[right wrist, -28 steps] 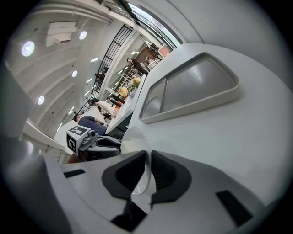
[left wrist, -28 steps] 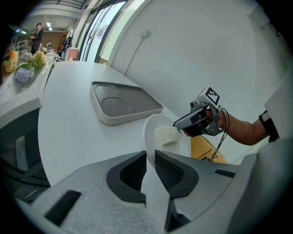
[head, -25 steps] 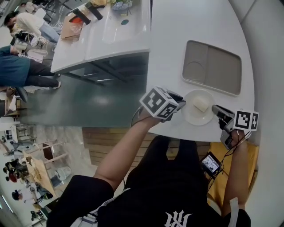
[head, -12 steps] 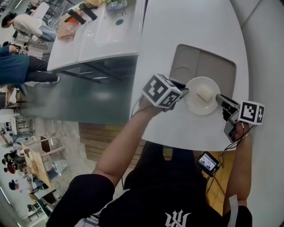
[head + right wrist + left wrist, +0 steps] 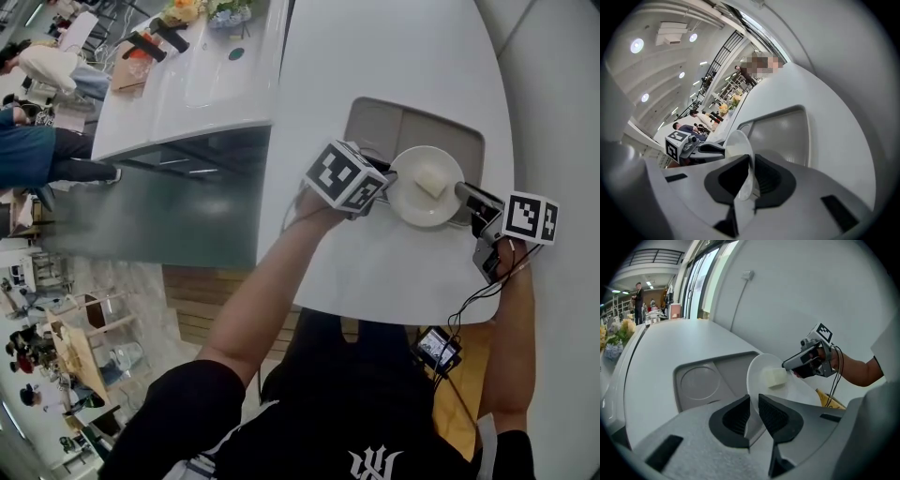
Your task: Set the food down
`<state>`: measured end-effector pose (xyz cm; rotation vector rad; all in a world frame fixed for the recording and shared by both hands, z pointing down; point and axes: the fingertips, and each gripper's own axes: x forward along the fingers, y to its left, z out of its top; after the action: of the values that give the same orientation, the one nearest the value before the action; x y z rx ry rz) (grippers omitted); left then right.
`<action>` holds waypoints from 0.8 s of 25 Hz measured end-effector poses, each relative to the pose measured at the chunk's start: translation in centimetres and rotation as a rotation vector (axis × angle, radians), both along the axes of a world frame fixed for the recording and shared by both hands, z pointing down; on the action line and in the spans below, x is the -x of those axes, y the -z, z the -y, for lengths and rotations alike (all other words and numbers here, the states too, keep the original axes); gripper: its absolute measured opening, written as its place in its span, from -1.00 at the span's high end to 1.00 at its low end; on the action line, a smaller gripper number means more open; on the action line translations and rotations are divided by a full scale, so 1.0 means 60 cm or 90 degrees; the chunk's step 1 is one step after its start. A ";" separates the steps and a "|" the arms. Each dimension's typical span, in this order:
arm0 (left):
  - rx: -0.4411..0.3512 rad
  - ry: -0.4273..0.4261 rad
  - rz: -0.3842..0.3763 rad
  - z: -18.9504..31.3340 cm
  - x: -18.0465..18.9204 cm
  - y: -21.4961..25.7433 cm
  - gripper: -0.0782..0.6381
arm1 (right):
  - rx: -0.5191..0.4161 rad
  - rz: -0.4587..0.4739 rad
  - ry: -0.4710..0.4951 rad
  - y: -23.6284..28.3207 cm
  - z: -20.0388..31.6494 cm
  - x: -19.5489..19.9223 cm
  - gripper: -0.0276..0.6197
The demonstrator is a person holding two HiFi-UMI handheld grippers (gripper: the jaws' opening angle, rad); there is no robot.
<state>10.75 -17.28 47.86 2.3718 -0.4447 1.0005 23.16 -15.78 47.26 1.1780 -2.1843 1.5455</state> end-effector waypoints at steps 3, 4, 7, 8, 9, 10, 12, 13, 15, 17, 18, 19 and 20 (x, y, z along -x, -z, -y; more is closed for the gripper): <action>-0.004 -0.002 0.006 0.021 -0.007 -0.009 0.64 | 0.006 0.003 -0.007 -0.014 0.017 -0.006 0.81; -0.005 -0.002 0.008 0.026 -0.010 -0.011 0.64 | 0.008 0.005 -0.009 -0.017 0.020 -0.009 0.81; -0.006 -0.002 0.012 0.037 -0.023 -0.015 0.64 | 0.010 0.007 -0.015 -0.023 0.029 -0.021 0.81; -0.006 -0.002 0.014 0.041 -0.026 -0.017 0.64 | 0.011 0.007 -0.017 -0.027 0.032 -0.024 0.81; -0.006 -0.003 0.016 0.045 -0.029 -0.021 0.64 | 0.014 0.007 -0.019 -0.032 0.036 -0.027 0.81; -0.005 -0.004 0.019 0.048 -0.032 -0.025 0.64 | 0.018 0.006 -0.022 -0.038 0.039 -0.031 0.81; -0.005 -0.011 0.028 0.052 -0.041 -0.030 0.64 | 0.028 0.004 -0.027 -0.049 0.043 -0.040 0.81; -0.008 -0.015 0.035 0.052 -0.046 -0.031 0.63 | 0.032 0.002 -0.027 -0.052 0.043 -0.044 0.81; -0.017 -0.026 0.055 0.052 -0.050 -0.034 0.63 | 0.038 -0.004 -0.022 -0.057 0.042 -0.047 0.81; -0.026 -0.034 0.074 0.053 -0.049 -0.041 0.63 | 0.038 -0.010 -0.017 -0.062 0.042 -0.045 0.81; -0.031 -0.038 0.081 0.054 -0.048 -0.046 0.63 | 0.038 -0.010 -0.017 -0.066 0.043 -0.043 0.81; -0.038 -0.041 0.088 0.056 -0.046 -0.051 0.63 | 0.037 -0.009 -0.019 -0.070 0.045 -0.041 0.81; -0.045 -0.045 0.096 0.058 -0.044 -0.055 0.63 | 0.036 -0.008 -0.021 -0.074 0.046 -0.040 0.81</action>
<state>13.42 -20.77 51.18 2.3984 -0.4617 1.2192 25.53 -18.56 51.71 1.2103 -2.1090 1.5969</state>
